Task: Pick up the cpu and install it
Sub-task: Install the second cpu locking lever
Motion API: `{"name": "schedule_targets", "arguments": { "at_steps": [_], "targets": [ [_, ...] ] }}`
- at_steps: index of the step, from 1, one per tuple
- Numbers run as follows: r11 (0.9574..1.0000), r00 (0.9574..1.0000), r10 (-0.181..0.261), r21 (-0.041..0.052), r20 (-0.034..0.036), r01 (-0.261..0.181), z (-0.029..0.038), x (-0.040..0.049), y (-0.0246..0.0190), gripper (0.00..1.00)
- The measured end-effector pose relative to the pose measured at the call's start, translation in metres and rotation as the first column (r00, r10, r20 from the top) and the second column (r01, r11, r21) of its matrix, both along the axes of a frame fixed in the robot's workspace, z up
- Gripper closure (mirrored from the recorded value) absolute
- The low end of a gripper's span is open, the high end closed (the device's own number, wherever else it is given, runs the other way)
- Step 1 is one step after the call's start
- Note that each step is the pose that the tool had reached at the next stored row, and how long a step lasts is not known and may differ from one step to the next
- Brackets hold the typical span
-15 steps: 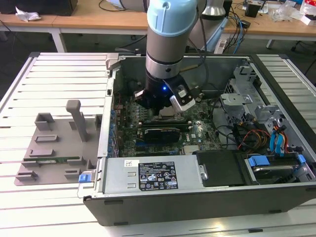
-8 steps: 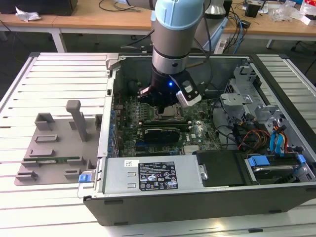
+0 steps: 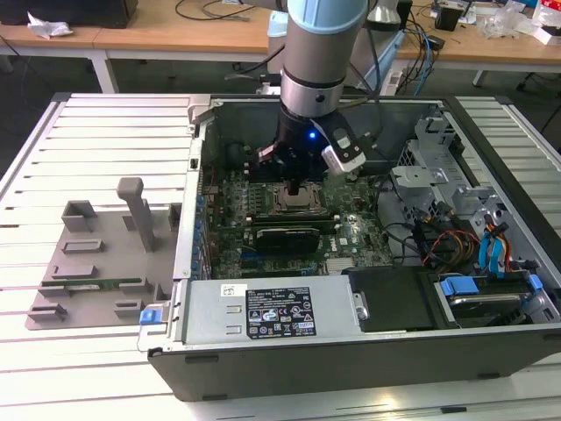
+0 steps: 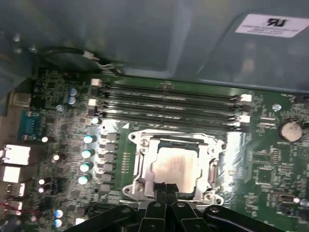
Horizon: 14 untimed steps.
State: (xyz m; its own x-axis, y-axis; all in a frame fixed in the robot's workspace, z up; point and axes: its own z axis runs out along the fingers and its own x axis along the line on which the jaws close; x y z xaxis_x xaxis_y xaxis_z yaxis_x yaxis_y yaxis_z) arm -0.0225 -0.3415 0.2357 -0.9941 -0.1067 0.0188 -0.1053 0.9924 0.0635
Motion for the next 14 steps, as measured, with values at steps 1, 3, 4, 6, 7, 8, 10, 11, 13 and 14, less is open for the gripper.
{"name": "schedule_targets", "arguments": {
  "at_steps": [1,3,4,6,7,8,10,11,13,14],
  "targets": [
    [0.9999,1.0000,0.000,-0.0110,0.0000,0.000,0.0014,0.0056,0.0042,0.89],
    [0.9993,1.0000,0.000,-0.0371,0.0000,0.000,0.0166,0.0084,0.0089,0.89],
    [0.9991,1.0000,0.000,-0.0428,0.0000,0.000,0.0215,0.0087,0.0099,0.89],
    [0.9987,1.0000,0.000,-0.0516,0.0000,0.000,0.0318,0.0091,0.0116,0.89],
    [0.9984,1.0000,0.000,-0.0569,-0.0001,0.000,0.0396,0.0092,0.0127,0.89],
    [0.9982,1.0000,0.000,-0.0597,0.0000,0.000,0.0436,0.0092,0.0133,0.89],
    [0.9977,1.0000,0.000,-0.0672,0.0000,0.000,0.0560,0.0093,0.0150,0.89],
    [0.9974,1.0000,0.000,-0.0716,0.0000,0.000,0.0627,0.0093,0.0160,0.89],
    [0.9968,1.0000,0.000,-0.0798,0.0000,0.000,0.0752,0.0093,0.0176,0.89],
    [0.9966,1.0000,0.000,-0.0819,-0.0001,0.000,0.0795,0.0093,0.0180,0.89]
  ]
}}
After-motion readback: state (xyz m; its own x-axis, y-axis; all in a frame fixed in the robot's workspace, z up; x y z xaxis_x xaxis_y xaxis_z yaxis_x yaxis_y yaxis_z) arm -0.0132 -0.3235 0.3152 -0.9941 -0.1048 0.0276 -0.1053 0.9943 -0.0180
